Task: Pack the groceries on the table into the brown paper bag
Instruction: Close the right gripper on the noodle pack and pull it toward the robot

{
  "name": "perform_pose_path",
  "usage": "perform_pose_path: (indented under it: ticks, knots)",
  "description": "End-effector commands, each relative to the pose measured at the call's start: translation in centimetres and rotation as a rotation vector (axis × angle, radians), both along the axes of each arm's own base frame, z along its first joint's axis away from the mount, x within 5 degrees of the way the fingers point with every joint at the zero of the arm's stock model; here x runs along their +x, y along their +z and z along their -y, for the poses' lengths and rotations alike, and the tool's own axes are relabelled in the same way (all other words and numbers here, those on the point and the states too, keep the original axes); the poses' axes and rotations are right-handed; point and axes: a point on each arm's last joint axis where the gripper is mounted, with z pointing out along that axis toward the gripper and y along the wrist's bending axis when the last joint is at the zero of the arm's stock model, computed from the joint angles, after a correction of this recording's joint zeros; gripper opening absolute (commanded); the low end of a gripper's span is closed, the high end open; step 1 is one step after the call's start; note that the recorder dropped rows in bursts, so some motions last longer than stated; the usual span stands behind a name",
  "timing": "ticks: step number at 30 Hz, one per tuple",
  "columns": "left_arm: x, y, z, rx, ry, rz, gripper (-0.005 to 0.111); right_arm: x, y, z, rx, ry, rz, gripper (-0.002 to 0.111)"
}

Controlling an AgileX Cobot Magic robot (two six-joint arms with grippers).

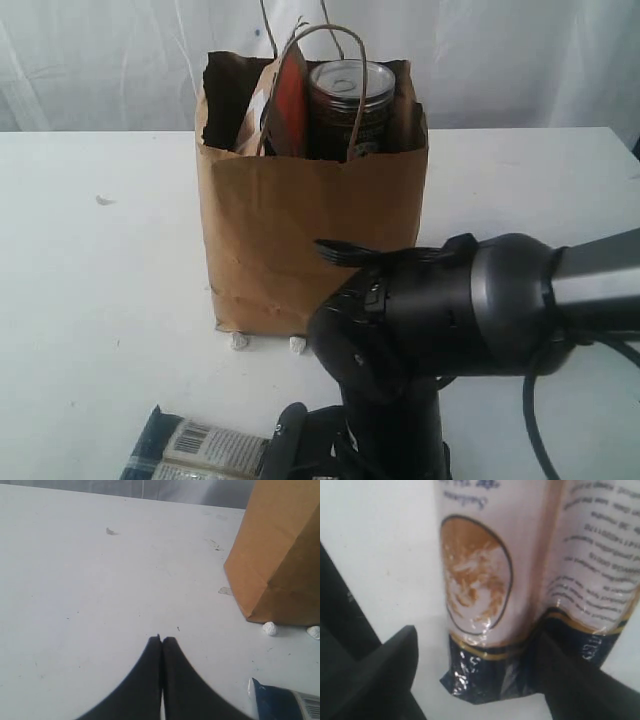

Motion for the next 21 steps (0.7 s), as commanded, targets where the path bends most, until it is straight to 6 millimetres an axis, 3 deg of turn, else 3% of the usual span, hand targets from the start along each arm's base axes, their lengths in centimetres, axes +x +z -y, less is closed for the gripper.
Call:
perform_pose_path:
  ticks: [1,10,15,21]
  knots:
    - [0.0,-0.1,0.0,-0.009,0.002,0.000,0.000,0.3,1.4,-0.1,0.046,0.008,0.054,0.065]
    - [0.0,-0.1,0.0,-0.009,0.002,0.000,0.000,1.4,6.2,-1.5,0.296,-0.015,0.241,0.067]
    - [0.0,-0.1,0.0,-0.009,0.002,0.000,0.000,1.7,7.3,-2.7,0.412,-0.056,0.271,0.079]
    - [0.0,-0.1,0.0,-0.009,0.002,0.000,0.000,0.2,7.5,-5.3,0.527,0.061,0.338,0.086]
